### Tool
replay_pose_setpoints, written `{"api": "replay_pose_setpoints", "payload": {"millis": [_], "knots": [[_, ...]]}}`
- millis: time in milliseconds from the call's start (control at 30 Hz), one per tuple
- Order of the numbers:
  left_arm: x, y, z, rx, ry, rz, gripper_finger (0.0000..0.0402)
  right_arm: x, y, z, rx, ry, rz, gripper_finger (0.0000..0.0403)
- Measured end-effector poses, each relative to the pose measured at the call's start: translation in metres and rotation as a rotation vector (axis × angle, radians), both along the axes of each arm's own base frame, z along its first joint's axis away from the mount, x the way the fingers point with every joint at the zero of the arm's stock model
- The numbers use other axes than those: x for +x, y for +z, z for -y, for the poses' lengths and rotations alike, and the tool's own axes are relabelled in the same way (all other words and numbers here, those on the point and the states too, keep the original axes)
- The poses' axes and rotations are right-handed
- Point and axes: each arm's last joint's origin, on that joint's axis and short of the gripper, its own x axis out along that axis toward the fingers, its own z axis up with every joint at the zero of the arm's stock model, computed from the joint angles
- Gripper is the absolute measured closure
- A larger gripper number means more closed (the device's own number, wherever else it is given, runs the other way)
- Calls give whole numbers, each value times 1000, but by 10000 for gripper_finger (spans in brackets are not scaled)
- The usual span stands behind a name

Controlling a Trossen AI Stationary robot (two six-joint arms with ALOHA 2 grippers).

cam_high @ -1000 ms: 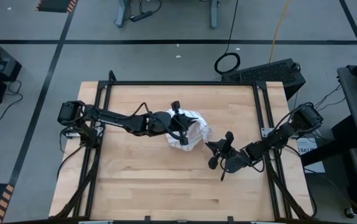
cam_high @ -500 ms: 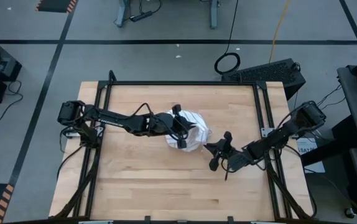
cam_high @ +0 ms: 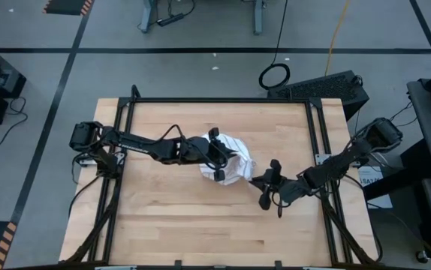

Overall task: Roll towel into tight, uniform cylinder
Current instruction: Fold the white brown kitchen towel

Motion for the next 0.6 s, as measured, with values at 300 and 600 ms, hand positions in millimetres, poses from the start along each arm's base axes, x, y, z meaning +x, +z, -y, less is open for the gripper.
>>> {"api": "replay_pose_setpoints", "payload": {"millis": [300, 600], "knots": [[1, 2, -1, 3, 4, 20, 393, -11, 7, -4, -29, 70, -34, 268], [1, 2, -5, 8, 13, 20, 393, -26, 37, 9, -193, -110, 76, 218]]}}
